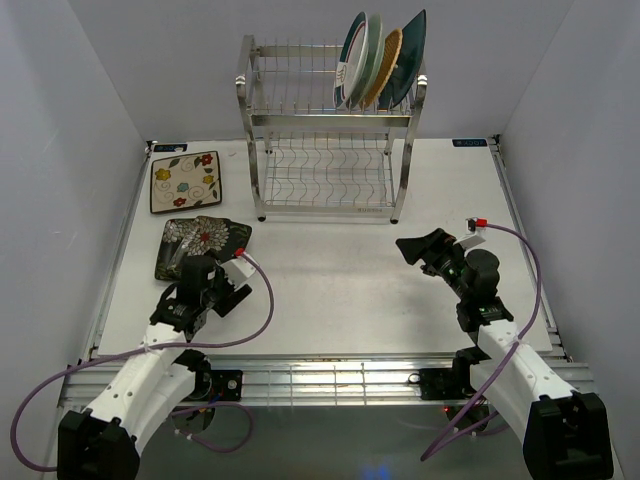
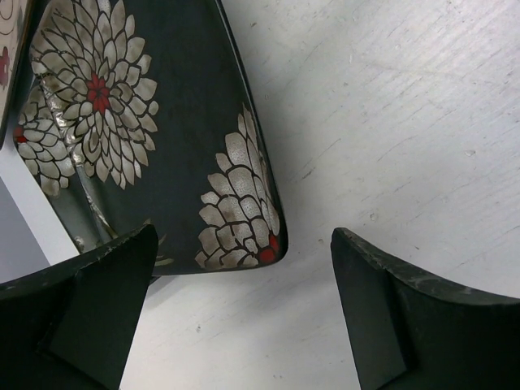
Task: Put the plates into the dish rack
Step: Pick up the plate at the center of the board.
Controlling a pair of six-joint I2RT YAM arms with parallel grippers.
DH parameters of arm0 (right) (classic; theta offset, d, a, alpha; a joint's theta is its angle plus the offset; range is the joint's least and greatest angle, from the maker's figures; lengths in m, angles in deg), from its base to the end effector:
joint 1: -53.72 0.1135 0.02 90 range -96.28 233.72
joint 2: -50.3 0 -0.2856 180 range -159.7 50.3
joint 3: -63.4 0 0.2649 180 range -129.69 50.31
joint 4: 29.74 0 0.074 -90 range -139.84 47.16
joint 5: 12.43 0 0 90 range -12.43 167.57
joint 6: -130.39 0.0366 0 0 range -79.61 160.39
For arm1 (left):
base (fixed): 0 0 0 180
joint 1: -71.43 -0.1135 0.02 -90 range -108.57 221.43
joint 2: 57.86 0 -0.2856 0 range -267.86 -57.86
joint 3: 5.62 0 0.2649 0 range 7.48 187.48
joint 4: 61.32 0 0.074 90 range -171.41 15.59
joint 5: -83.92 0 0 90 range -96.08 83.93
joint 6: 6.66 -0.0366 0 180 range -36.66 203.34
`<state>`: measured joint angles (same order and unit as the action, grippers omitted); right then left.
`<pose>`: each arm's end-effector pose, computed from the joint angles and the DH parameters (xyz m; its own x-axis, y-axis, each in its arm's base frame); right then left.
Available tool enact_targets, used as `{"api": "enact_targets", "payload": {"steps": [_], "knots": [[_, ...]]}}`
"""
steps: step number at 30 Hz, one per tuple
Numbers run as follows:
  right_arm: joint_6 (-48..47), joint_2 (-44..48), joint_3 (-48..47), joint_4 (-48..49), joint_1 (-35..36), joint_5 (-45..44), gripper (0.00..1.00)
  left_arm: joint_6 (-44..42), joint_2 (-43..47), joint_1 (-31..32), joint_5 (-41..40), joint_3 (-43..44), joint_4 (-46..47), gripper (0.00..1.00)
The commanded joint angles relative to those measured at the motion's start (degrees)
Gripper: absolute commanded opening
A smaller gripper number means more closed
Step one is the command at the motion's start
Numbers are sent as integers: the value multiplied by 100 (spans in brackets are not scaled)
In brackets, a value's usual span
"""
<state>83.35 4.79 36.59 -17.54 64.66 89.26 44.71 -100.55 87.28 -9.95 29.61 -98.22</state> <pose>0.1752 0.0414 0.2199 -0.3427 0.6135 -0.7115 -0.2049 0.6903 0.6939 0.1467 -0.0391 0.1955 -0.3843 0.7566 -0.5291 0.5965 0.6409 0.4832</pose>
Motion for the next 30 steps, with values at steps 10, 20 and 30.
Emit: {"api": "enact_targets", "payload": {"steps": [10,20,30], "knots": [[-60,-89,-272,133,-13,45,90,-171,201,111,19,-288,140,95],[-68,-98,-263,133,-13,53,90,-276,78,119,-86,-402,403,74],[-77,-45,-246,116,-13,36,90,-250,-72,155,-245,-464,746,46]]}}
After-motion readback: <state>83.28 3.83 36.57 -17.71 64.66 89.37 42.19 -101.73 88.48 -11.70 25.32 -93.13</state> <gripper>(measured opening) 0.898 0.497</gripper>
